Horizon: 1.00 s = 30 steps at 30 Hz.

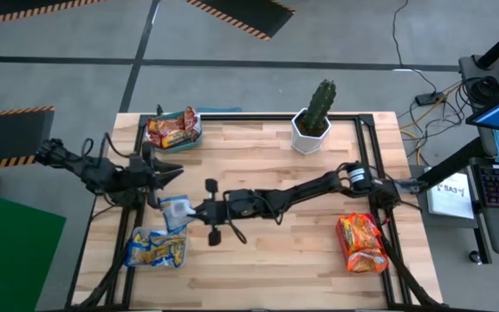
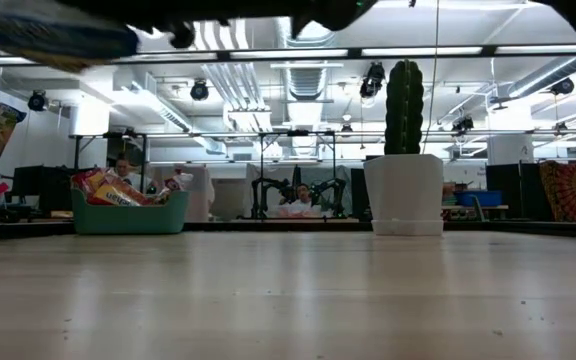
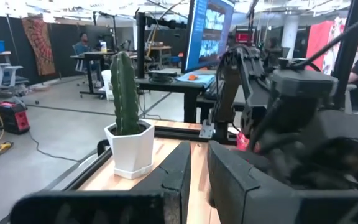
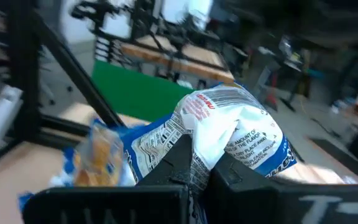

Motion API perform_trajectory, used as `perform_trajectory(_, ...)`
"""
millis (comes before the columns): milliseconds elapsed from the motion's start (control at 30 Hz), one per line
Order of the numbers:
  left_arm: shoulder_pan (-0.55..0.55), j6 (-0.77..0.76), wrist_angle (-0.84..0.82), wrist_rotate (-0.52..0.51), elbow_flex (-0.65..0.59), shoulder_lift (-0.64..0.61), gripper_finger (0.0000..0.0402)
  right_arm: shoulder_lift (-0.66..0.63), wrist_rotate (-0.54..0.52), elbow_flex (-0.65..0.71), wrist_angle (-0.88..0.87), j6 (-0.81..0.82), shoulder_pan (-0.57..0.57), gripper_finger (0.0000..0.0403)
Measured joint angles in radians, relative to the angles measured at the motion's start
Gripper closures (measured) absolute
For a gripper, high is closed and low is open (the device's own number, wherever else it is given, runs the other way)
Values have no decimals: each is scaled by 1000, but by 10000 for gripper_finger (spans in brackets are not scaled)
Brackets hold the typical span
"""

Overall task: Sort Maruchan noodles
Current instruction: Put the blue noodle pack into the transparent bin

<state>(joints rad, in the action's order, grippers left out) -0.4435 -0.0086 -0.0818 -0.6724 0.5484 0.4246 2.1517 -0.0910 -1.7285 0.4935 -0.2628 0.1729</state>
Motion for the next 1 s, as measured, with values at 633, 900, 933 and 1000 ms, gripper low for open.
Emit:
perform_trajectory(633, -1, -4, -2, 3, 0, -16, 364, 290, 176, -441, -94, 56, 48, 394)
perform_trajectory(900, 0, -4, -9, 3, 0, -14, 364, 369, 159, -502, -152, 53, 41, 394)
perform_trajectory(933, 0, -4, -9, 3, 0, -14, 364, 383, 151, -511, -148, 56, 40, 394)
perform_trajectory(1000, 0, -4, -11, 3, 0, -13, 364, 392, 147, -513, -158, 86, 39, 394)
